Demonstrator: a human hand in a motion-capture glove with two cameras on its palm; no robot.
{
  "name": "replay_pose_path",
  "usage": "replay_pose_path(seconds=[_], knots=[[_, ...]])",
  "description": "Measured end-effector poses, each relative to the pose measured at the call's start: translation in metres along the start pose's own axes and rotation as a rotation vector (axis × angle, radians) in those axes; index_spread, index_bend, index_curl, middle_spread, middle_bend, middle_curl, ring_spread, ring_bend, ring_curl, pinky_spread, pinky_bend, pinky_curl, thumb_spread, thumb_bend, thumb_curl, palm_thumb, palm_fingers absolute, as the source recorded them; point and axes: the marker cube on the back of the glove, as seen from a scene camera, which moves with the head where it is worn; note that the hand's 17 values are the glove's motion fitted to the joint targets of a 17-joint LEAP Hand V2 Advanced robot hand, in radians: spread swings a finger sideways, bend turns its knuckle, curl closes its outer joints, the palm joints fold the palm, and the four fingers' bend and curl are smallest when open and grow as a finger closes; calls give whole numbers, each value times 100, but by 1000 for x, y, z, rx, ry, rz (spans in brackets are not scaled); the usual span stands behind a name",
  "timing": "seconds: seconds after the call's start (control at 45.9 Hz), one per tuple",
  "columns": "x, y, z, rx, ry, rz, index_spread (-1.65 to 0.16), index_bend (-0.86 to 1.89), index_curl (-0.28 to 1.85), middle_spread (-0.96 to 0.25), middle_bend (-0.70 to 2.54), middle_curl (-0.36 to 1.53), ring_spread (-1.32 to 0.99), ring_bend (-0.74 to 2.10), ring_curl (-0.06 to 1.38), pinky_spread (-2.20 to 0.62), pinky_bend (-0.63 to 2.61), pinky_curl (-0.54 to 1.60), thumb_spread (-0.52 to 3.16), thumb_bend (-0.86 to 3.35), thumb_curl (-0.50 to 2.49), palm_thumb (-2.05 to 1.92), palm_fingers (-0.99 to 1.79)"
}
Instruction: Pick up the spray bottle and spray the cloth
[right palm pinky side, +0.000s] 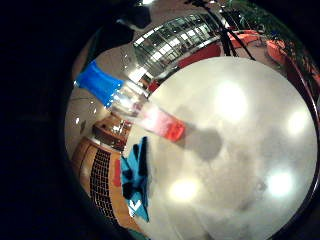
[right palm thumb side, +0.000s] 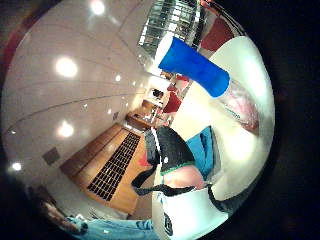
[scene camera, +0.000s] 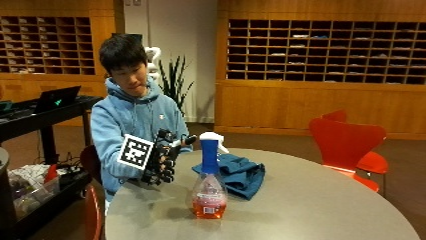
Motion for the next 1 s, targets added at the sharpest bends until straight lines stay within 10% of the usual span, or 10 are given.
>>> replay_pose_path(seconds=[0.61, 1.002], knots=[[18, -60, 70, -142, -43, 159, -18, 12, 15, 8, 32, 35, 13, 50, 29, 23, 53, 33, 91, -4, 30, 39, 14], [3, -92, 111, -257, -116, 207, -20, 30, 28, -5, 24, 34, -6, 65, 33, 6, 37, 29, 90, 2, 35, 57, 104]])
